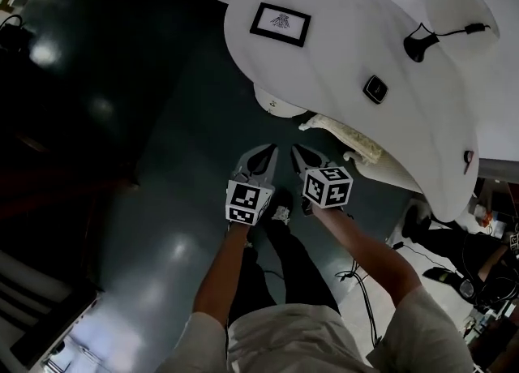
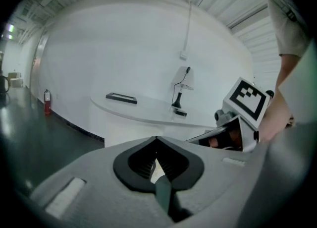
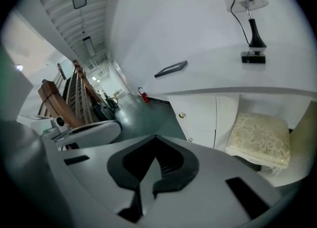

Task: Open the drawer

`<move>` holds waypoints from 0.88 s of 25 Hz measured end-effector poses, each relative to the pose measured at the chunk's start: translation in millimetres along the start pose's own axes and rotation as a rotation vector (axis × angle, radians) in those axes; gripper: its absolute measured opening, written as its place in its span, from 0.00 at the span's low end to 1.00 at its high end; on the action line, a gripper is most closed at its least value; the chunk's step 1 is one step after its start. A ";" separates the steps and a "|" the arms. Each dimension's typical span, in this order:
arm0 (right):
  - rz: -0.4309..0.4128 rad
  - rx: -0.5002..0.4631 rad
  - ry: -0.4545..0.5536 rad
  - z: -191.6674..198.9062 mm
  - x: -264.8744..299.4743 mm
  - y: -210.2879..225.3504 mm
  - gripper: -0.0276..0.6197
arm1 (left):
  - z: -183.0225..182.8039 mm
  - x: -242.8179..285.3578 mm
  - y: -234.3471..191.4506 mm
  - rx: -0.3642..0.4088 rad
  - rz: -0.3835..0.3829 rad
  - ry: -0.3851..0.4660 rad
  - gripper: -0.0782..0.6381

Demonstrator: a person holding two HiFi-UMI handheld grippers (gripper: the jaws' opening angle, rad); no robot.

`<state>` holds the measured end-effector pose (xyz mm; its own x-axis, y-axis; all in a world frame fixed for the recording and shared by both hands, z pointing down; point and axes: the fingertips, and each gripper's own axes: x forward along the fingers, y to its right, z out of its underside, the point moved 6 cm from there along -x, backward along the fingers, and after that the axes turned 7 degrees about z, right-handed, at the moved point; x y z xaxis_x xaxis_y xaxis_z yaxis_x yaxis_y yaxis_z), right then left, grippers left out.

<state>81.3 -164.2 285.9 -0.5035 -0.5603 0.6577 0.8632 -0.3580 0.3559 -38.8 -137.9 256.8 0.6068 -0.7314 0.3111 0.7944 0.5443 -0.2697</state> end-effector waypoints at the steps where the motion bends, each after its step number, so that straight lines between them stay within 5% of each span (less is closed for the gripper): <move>1: -0.018 0.021 -0.008 -1.2 11.7 4.5 0.07 | 0.3 4.6 -5.7 -0.015 -0.026 0.004 0.12; 7: -0.046 0.107 0.023 11.5 75.3 27.2 0.07 | 19.9 23.0 -32.5 0.028 -0.076 -0.004 0.12; 12: -0.134 0.165 0.151 36.1 124.0 47.8 0.07 | 71.0 53.9 -75.6 0.096 -0.094 0.005 0.12; 22: -0.039 -0.094 0.271 115.4 229.8 97.5 0.07 | 215.3 129.0 -146.9 0.178 -0.050 0.066 0.12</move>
<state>54.0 -241.6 548.3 -0.5381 -0.7196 0.4388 0.8425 -0.4435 0.3059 -71.2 -223.8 532.8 0.5679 -0.7816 0.2581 0.8195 0.5662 -0.0883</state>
